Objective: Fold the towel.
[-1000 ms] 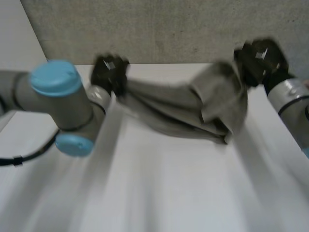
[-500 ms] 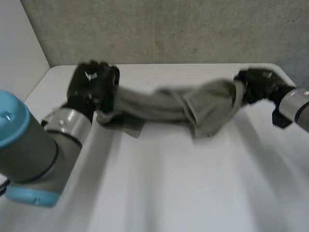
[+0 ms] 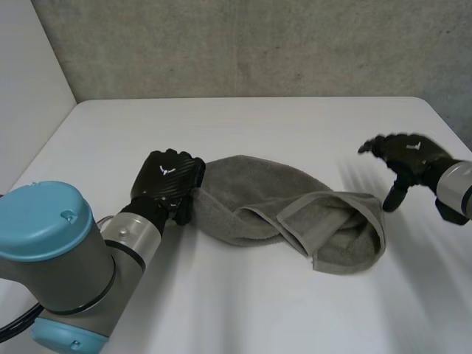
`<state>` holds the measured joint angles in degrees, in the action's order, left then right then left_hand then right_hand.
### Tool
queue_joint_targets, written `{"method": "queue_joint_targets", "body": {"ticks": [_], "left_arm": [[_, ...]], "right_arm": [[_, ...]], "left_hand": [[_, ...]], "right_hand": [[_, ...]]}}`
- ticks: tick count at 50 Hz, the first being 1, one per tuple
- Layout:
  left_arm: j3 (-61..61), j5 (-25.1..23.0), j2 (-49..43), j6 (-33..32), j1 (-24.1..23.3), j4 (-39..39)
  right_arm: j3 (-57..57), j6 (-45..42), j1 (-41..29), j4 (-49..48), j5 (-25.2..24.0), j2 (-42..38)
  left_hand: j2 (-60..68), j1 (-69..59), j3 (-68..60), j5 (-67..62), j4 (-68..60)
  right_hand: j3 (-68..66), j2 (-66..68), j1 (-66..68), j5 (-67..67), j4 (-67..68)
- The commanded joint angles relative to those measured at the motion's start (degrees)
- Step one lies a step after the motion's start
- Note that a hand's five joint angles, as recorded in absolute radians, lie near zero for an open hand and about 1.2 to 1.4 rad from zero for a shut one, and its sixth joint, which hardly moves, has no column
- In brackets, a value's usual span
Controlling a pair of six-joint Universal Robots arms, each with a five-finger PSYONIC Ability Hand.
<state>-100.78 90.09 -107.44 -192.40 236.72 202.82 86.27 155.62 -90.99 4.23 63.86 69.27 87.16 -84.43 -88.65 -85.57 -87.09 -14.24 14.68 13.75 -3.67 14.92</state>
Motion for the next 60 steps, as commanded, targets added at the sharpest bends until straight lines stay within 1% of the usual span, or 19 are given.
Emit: {"method": "queue_joint_targets", "body": {"ticks": [1,8,17,25,29,30,31,32,33,34,36,38,45,49,50,52,56,58,60], "left_arm": [[0.1,0.0,-0.1,0.0,0.1,0.0],[0.1,0.0,-0.1,0.0,0.5,0.0],[0.1,0.0,0.4,0.0,0.8,0.0],[0.0,0.0,0.4,-0.1,0.9,0.0],[-0.2,0.0,0.3,0.0,1.0,0.0],[-0.3,0.0,0.3,0.0,1.1,0.1],[-0.3,0.0,0.2,-0.1,1.4,0.1],[-0.3,0.0,0.2,-0.1,1.4,0.1],[-0.3,0.0,0.1,-0.1,1.5,0.1],[-0.3,0.0,0.1,-0.1,1.5,0.1],[0.1,-0.1,-0.1,-0.1,1.6,0.4],[0.4,-0.1,-0.4,-0.2,1.7,0.6],[8.5,0.0,-6.2,-4.0,3.8,0.8],[20.1,0.2,-10.6,-10.2,7.4,0.6],[20.1,0.2,-10.6,-10.2,7.4,0.6],[28.3,0.4,-12.6,-12.6,9.3,1.1],[35.5,0.7,-13.1,-11.5,10.2,3.5],[37.6,0.9,-12.8,-10.2,10.2,7.1],[38.0,1.1,-11.4,-7.1,10.2,15.0]], "right_arm": [[8.0,-0.8,-3.1,-10.4,2.4,10.6],[8.7,-5.7,-14.2,-11.8,3.5,11.1],[4.0,-27.0,-25.5,-6.9,11.1,-0.6],[-1.4,-31.9,-28.2,-6.5,16.1,-9.3],[-2.9,-32.0,-28.5,-6.5,16.4,-11.9],[-3.7,-32.0,-28.5,-6.5,16.5,-12.7],[-4.5,-32.1,-28.5,-6.5,16.5,-13.4],[-4.5,-32.1,-28.5,-6.5,16.5,-13.4],[-5.1,-32.5,-28.5,-6.5,16.6,-13.8],[-5.1,-32.5,-28.5,-6.5,16.6,-13.8],[-6.9,-32.7,-28.5,-6.5,16.8,-13.8],[-8.1,-32.7,-28.4,-6.5,17.0,-13.8],[-16.3,-29.0,-28.5,-11.3,18.1,-12.9],[-19.5,-17.5,-25.9,-26.8,18.3,-7.9],[-19.5,-17.5,-25.9,-26.8,18.3,-7.9],[-18.5,-8.2,-21.2,-39.2,19.1,-3.2],[-16.7,0.0,-17.6,-48.3,20.6,-0.9],[-16.0,2.9,-16.9,-51.1,21.2,-0.6],[-14.9,5.3,-16.2,-54.0,21.5,-0.6]], "left_hand": [[-7.2,4.4,8.7,15.6,7.1],[-7.2,4.4,8.7,15.6,7.1],[-7.2,4.4,8.7,15.6,7.1],[-7.2,4.4,8.7,15.6,7.1],[-7.2,4.4,8.7,15.6,7.1],[-7.2,4.4,8.7,15.6,7.1],[-7.2,4.4,8.7,15.6,7.1],[-7.2,4.4,8.7,15.6,7.1],[-7.2,4.4,8.7,15.6,7.1],[-7.2,4.4,8.7,15.6,7.1],[-7.2,4.4,8.7,15.6,7.1],[-7.2,4.4,8.7,15.6,7.1],[-7.2,4.4,8.7,15.6,7.1],[-7.2,4.4,8.7,15.6,7.1],[-7.2,4.4,8.7,15.6,7.1],[-7.2,4.4,8.7,15.6,7.1],[-7.2,4.4,8.7,15.6,7.1],[-7.2,4.4,8.7,15.6,7.1],[-7.2,4.4,8.7,15.6,7.1]], "right_hand": [[4.2,-4.7,-3.7,3.7,-4.9],[4.2,-4.7,-3.7,3.7,-4.9],[4.2,-4.7,-3.7,3.7,-4.9],[4.2,-4.7,-3.7,3.7,-4.9],[4.2,-4.7,-3.7,3.7,-4.9],[-1.2,0.7,1.7,-1.7,0.5],[-13.9,13.4,14.4,-14.5,13.2],[-14.0,13.6,14.5,-14.6,13.3],[-32.8,32.4,33.3,-33.4,32.1],[-33.0,32.6,33.5,-33.6,32.3],[-59.1,58.7,59.6,-59.7,58.5],[-65.7,65.3,66.2,-66.3,65.0],[-65.8,65.3,66.3,-66.3,65.1],[-65.8,65.3,66.3,-66.3,65.1],[-65.8,65.3,66.3,-66.3,65.1],[-65.8,65.3,66.3,-66.3,65.1],[-65.8,65.3,66.3,-66.3,65.1],[-65.8,65.3,66.3,-66.3,65.1],[-65.8,65.3,66.3,-66.3,65.1]]}}
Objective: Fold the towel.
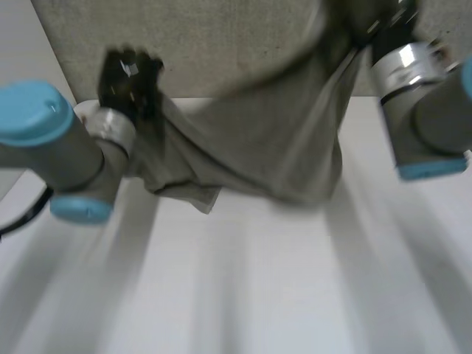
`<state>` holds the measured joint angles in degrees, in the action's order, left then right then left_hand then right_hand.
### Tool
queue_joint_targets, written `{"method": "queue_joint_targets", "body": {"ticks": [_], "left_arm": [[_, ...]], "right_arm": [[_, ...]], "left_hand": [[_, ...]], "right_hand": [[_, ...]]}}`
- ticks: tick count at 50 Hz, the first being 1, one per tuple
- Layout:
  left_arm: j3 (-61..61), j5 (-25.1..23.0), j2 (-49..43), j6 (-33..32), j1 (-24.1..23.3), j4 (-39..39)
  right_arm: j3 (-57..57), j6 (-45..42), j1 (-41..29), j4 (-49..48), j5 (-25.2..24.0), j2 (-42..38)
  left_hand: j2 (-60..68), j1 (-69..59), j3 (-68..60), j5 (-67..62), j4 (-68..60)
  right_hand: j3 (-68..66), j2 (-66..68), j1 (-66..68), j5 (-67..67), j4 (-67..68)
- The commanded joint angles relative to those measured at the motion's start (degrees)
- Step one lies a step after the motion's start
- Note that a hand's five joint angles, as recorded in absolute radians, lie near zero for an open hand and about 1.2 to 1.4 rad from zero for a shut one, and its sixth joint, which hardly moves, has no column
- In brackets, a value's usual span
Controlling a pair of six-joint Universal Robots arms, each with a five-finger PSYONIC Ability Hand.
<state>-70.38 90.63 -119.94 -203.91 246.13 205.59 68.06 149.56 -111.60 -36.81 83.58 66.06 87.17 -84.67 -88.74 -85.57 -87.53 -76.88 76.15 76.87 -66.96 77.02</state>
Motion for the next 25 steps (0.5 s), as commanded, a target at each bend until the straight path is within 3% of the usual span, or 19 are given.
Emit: {"method": "queue_joint_targets", "body": {"ticks": [1,3,9,11,17,25], "left_arm": [[7.6,0.6,1.1,4.4,0.8,12.3],[5.8,1.1,3.1,6.4,0.6,16.1],[-0.8,1.0,5.1,7.0,1.0,14.9],[-6.2,0.9,5.2,6.4,0.9,13.4],[-17.5,0.4,6.5,5.9,2.6,7.9],[-29.3,-3.6,8.1,3.1,2.7,1.6]], "right_arm": [[3.3,11.4,4.4,-12.9,1.8,2.6],[4.6,11.5,4.6,-11.6,0.9,2.5],[6.3,11.3,4.8,-4.6,-4.4,1.9],[6.6,11.2,6.3,3.5,-10.0,0.7],[6.9,10.5,10.9,20.2,-18.3,-1.5],[10.9,0.5,14.2,36.2,-20.0,-3.4]], "left_hand": [[-7.2,4.7,8.7,15.6,7.5],[-7.2,4.7,8.7,15.6,7.5],[-7.2,4.7,8.7,15.6,7.5],[-7.2,4.7,8.7,15.6,7.5],[-7.2,4.7,8.7,15.6,7.5],[-7.2,4.7,8.7,15.6,7.5]], "right_hand": [[-3.1,3.9,3.1,-3.0,3.0],[-3.1,3.9,3.1,-3.0,3.0],[-3.1,3.9,3.1,-3.0,3.0],[-3.1,3.9,3.1,-3.0,3.0],[-3.1,3.9,3.1,-3.0,3.0],[-3.1,3.9,3.1,-3.0,3.0]]}}
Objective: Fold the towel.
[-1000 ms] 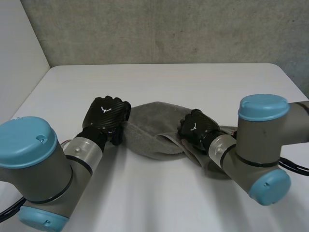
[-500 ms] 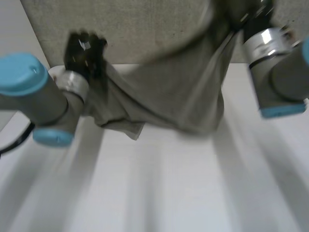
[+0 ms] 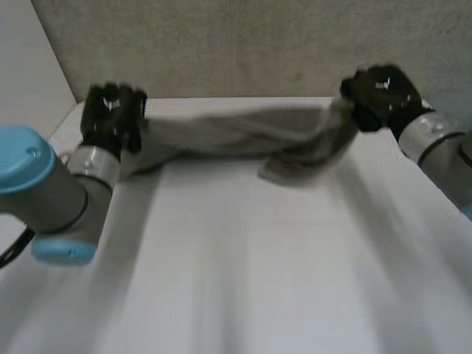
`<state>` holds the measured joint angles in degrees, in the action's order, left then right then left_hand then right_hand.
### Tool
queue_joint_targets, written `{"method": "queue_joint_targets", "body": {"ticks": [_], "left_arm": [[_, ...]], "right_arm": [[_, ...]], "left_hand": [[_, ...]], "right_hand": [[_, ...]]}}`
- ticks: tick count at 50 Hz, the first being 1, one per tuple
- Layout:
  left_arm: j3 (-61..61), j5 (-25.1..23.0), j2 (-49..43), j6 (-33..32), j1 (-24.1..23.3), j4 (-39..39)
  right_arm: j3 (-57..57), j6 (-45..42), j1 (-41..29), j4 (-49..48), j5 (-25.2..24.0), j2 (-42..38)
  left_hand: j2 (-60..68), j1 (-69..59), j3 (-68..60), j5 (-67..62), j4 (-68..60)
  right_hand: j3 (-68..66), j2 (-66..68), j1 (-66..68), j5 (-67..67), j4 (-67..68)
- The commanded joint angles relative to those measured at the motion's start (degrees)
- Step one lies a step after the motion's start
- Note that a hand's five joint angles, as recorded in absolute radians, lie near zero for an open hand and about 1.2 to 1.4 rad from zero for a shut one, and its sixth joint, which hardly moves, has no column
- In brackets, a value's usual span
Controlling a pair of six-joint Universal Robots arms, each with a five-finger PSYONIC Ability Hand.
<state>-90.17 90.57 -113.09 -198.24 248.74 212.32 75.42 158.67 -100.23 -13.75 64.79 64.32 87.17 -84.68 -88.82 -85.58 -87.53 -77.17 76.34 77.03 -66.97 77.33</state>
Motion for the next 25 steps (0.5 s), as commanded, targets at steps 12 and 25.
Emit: {"method": "queue_joint_targets", "body": {"ticks": [12,25], "left_arm": [[-13.1,-4.1,2.9,-5.6,-1.8,-6.2],[-12.1,-3.9,2.6,-5.2,-1.9,-5.8]], "right_arm": [[13.0,-14.3,4.0,10.7,-1.2,-1.8],[28.6,-14.8,3.9,-8.7,-2.1,6.0]], "left_hand": [[-7.2,4.7,8.8,15.6,7.5],[-7.2,4.7,8.8,15.6,7.5]], "right_hand": [[29.1,-28.3,-29.0,28.9,-29.2],[57.3,-56.5,-57.2,57.1,-57.5]]}}
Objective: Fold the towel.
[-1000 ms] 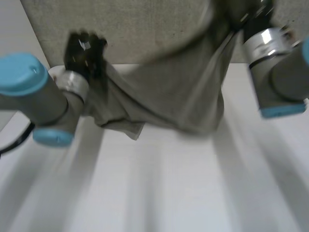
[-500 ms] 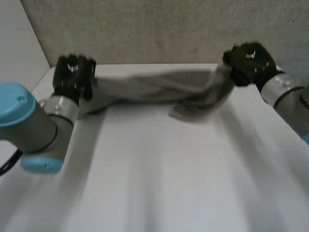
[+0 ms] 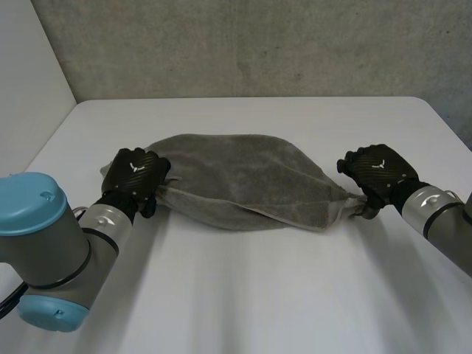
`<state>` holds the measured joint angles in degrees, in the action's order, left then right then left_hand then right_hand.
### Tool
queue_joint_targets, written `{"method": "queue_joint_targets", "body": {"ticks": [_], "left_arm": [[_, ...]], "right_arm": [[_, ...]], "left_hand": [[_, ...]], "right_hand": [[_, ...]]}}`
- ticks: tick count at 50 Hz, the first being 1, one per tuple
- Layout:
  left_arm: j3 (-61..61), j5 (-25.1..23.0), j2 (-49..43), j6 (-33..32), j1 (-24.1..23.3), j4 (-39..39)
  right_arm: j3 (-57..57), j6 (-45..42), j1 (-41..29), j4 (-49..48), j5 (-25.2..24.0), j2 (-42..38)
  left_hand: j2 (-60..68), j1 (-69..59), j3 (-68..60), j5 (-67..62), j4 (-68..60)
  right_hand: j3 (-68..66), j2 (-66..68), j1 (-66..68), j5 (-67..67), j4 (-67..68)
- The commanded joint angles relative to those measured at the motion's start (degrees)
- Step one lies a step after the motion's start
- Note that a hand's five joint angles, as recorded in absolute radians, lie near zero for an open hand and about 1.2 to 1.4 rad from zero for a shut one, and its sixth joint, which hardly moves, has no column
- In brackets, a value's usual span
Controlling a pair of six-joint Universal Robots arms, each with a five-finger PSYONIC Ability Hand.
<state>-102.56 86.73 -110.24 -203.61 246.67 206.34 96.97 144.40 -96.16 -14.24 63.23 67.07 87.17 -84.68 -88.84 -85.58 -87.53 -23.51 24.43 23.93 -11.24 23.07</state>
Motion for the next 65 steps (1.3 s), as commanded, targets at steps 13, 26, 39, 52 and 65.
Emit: {"method": "queue_joint_targets", "body": {"ticks": [13,26,39,52,65], "left_arm": [[0.3,0.0,-0.7,0.2,0.2,0.3],[0.3,0.1,-0.8,0.3,0.4,0.3],[0.3,0.0,-0.9,0.3,0.7,0.5],[0.1,-0.3,-0.9,0.1,1.0,0.4],[-0.2,-0.5,-1.1,-0.6,0.7,-0.4]], "right_arm": [[13.4,-6.8,-0.9,-10.3,-1.5,5.1],[12.1,-13.8,-5.4,-13.5,4.2,-0.7],[12.4,-16.1,-10.9,-16.0,6.6,-1.7],[8.8,5.9,1.0,-17.6,8.9,8.6],[3.4,23.0,8.1,-8.4,7.8,5.2]], "left_hand": [[-7.2,4.7,8.8,15.6,7.5],[-7.2,4.7,8.8,15.6,7.5],[-7.2,4.7,8.8,15.6,7.5],[-16.2,13.7,17.9,24.6,16.6],[-56.4,53.9,58.1,64.8,56.8]], "right_hand": [[1.1,-2.1,-1.6,-1.1,-0.7],[-14.8,13.9,14.4,-17.1,15.3],[-39.6,38.6,39.1,-41.8,40.0],[-56.5,55.6,56.1,-58.8,56.9],[-56.5,55.6,56.1,-58.8,56.9]]}}
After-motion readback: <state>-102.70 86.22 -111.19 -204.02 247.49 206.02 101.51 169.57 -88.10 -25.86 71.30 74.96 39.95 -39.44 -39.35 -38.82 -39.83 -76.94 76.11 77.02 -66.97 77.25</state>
